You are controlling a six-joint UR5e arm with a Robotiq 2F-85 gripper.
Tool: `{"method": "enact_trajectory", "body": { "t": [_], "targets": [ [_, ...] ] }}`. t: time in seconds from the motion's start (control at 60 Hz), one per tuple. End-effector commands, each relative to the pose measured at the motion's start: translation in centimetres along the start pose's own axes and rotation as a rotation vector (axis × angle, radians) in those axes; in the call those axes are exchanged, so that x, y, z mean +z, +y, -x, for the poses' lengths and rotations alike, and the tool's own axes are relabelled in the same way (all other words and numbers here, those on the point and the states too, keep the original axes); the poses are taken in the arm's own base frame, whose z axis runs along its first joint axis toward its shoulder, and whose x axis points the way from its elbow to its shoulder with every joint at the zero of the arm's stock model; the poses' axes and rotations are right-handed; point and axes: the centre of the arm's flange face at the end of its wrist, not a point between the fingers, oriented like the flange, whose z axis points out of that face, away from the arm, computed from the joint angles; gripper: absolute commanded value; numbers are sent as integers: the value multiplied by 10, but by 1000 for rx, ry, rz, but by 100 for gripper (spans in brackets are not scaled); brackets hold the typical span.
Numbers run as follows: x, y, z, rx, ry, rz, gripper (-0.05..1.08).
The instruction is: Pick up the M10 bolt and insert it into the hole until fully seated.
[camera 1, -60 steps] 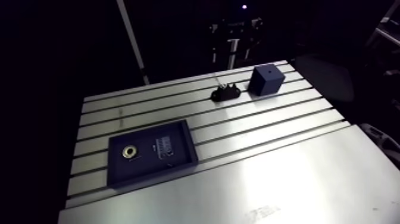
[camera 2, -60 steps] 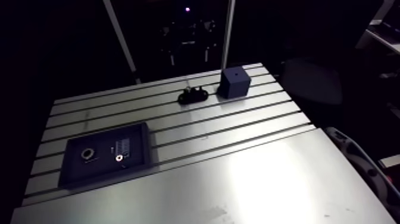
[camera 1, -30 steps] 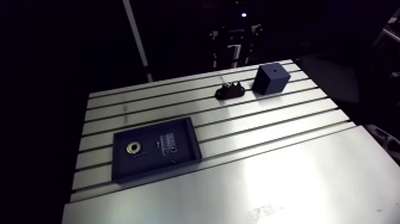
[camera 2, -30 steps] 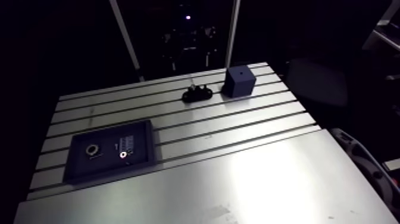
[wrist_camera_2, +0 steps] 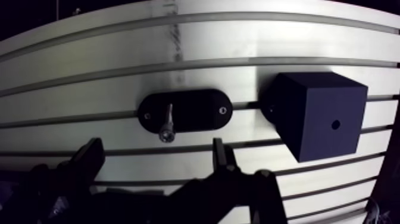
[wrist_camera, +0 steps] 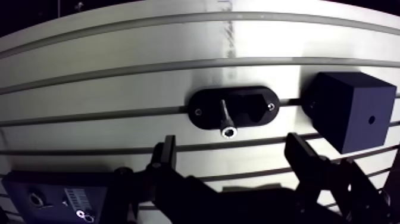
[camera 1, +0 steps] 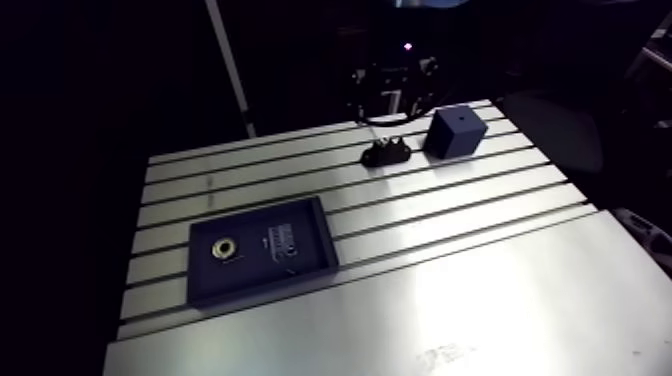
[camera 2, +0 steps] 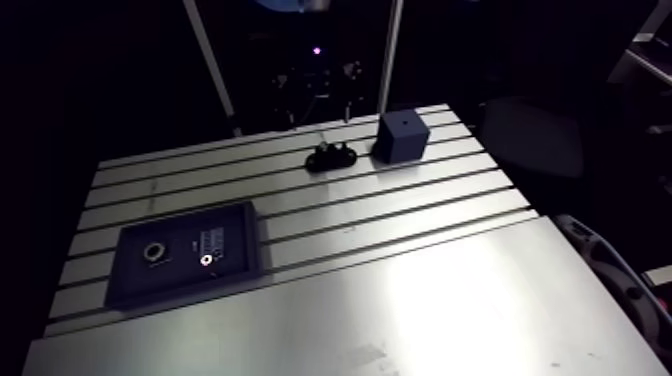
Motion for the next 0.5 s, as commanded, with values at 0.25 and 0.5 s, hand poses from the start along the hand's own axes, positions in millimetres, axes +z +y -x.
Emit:
{"method": "enact_trajectory", "body": {
  "t": [0.25, 0.5],
  "targets": [
    [6, 1, 2, -16, 13, 1, 27],
    [17, 2, 1, -17, 12, 0, 33]
  ]
}}
